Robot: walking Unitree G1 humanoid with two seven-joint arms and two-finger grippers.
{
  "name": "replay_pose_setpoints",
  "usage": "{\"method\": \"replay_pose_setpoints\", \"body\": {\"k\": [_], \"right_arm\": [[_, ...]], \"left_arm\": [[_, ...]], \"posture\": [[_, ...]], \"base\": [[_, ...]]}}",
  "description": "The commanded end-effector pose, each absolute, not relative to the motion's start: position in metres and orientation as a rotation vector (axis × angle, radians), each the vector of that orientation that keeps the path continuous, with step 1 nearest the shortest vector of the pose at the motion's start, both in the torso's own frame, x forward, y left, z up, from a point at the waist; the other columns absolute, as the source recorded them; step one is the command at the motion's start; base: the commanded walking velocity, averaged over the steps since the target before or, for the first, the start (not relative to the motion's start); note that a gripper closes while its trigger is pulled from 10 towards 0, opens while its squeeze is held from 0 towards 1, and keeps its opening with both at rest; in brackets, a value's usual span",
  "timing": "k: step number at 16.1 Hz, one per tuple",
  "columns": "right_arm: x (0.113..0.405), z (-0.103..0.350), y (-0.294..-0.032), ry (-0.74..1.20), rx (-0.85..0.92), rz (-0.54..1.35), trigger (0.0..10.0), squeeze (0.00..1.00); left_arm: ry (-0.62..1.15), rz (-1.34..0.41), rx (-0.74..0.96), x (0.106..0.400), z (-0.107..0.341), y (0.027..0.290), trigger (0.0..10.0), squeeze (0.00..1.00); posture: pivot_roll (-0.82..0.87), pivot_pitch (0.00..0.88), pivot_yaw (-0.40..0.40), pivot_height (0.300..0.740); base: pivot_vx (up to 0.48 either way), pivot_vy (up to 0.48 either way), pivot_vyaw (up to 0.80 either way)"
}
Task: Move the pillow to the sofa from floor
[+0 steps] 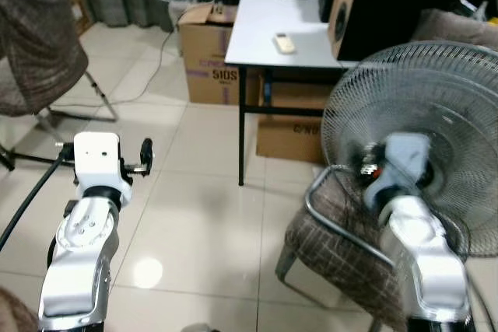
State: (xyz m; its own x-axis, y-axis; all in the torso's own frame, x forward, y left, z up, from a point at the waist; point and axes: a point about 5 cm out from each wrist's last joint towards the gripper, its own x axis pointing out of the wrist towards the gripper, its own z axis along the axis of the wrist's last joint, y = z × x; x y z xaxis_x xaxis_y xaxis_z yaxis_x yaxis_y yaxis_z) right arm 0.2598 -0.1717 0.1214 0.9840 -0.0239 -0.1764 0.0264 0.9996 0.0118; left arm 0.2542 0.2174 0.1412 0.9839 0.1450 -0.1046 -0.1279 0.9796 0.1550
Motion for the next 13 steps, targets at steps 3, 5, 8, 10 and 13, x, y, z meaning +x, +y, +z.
{"method": "replay_pose_setpoints", "body": {"k": [3, 5, 8, 10, 13], "right_arm": [[0.257, 0.130, -0.164, 0.159, 0.149, 0.054, 10.0, 1.00], [0.255, 0.125, -0.157, 0.178, 0.143, 0.100, 10.0, 1.00], [0.249, 0.127, -0.153, 0.144, 0.074, 0.167, 10.0, 1.00], [0.247, 0.127, -0.159, 0.143, 0.006, 0.162, 10.0, 1.00], [0.249, 0.132, -0.167, 0.118, -0.010, 0.179, 10.0, 1.00]], "left_arm": [[0.160, 0.111, 0.151, 0.254, 0.141, 0.214, 10.0, 1.00], [0.164, 0.108, 0.148, 0.254, 0.143, 0.214, 10.0, 1.00], [0.180, 0.086, 0.153, 0.254, 0.142, 0.210, 10.0, 1.00], [0.202, 0.074, 0.147, 0.252, 0.137, 0.203, 10.0, 1.00], [0.186, 0.072, 0.149, 0.249, 0.137, 0.194, 10.0, 1.00]], "posture": [[-0.01, 0.000, 0.043, 0.740], [-0.01, 0.000, 0.054, 0.740], [-0.02, 0.000, 0.064, 0.740], [-0.02, 0.000, 0.048, 0.740], [-0.03, 0.000, 0.022, 0.740]], "base": [[0.000, 0.000, 0.00], [0.000, 0.000, 0.40], [0.000, 0.000, 0.80], [0.000, 0.000, 0.80], [0.000, 0.000, 0.80]]}}
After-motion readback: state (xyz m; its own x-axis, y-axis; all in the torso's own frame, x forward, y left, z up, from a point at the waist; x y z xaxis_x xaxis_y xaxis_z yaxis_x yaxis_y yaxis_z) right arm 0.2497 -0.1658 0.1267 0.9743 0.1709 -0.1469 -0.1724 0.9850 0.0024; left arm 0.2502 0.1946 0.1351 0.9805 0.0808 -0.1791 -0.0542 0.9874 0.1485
